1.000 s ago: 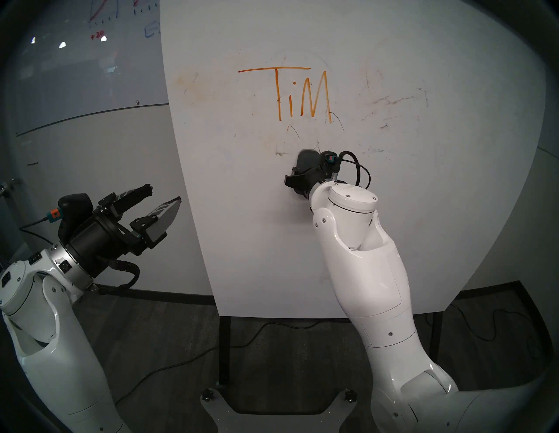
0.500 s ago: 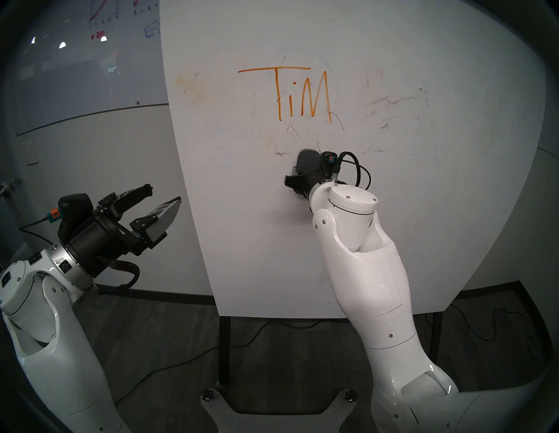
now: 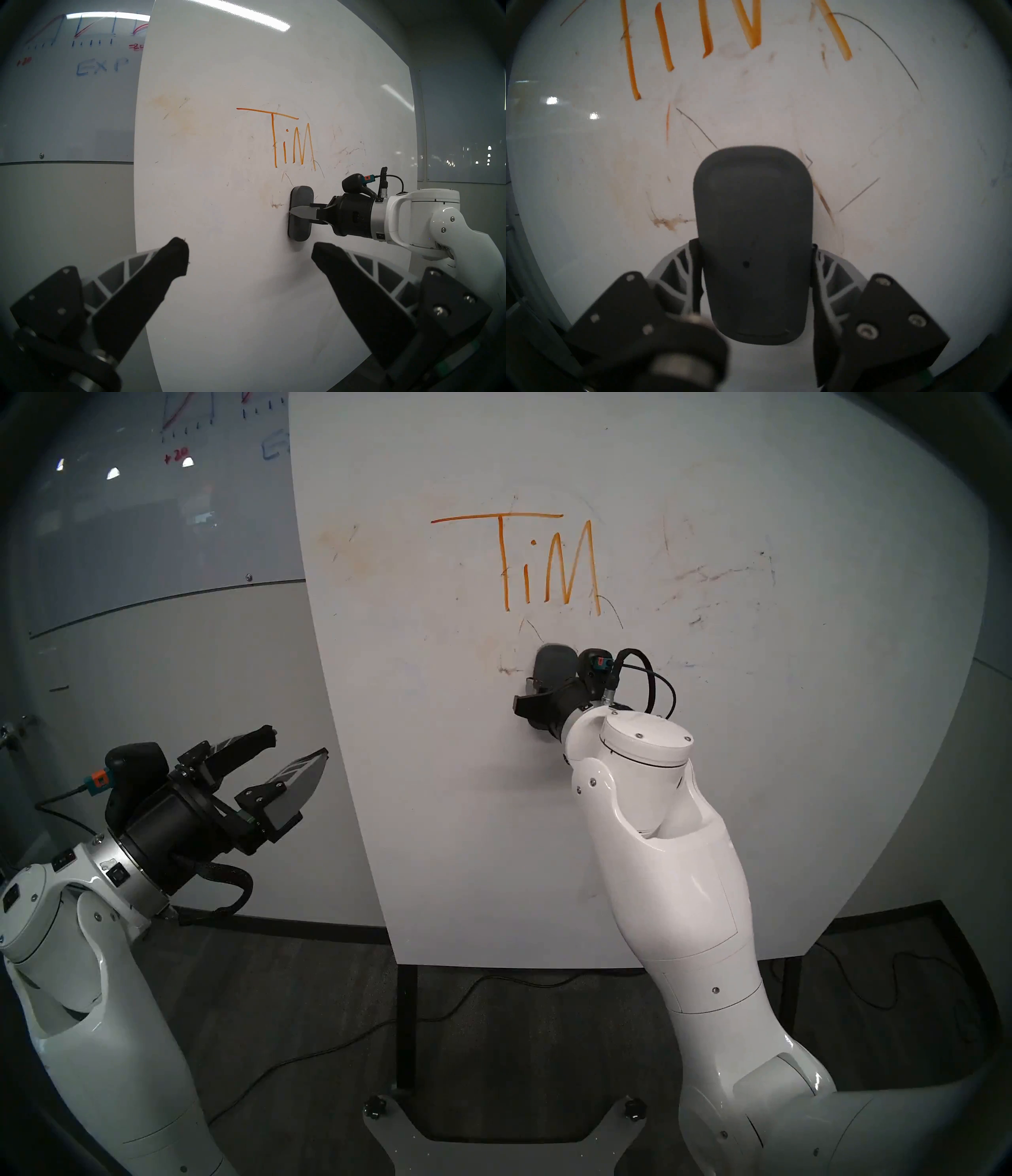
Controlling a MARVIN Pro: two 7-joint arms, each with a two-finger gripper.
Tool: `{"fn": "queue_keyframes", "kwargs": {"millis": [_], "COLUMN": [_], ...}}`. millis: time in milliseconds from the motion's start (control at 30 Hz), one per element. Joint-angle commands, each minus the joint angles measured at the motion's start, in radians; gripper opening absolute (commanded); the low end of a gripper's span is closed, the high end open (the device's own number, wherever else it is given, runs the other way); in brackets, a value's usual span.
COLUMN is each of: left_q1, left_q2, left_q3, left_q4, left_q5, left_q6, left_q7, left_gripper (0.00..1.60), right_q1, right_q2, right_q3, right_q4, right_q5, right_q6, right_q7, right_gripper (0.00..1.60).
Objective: Erase all marks on the whiteboard with the eraser
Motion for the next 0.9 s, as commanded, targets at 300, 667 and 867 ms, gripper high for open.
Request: {"fn": "queue_keyframes", "kwargs": {"millis": [300, 667, 867], "left_q1": [-0.001, -0.001, -0.001], "left_q2": [0.001, 0.002, 0.002], "left_q3": [0.0, 0.0, 0.0], "left_q4": [-0.009, -0.009, -0.009], "left_q5": [-0.001, -0.002, -0.001], "left_q6": [-0.001, -0.001, -0.001], "left_q7": [-0.001, -0.001, -0.001], "left_gripper": [1.6, 1.6, 1.6], "right_q1": [0.154, 0.236, 0.247], "right_q2": [-0.025, -0.048, -0.075], "right_q3": [0.027, 0.025, 0.038], "right_q4": [-0.035, 0.0, -0.006], "right_q5": [-0.058, -0.107, -0.153], "right_q6": [0.07, 0.115, 0.115], "right_q7": [0.05, 0.059, 0.073], "right_gripper": [0.0, 0.0, 0.0]}}
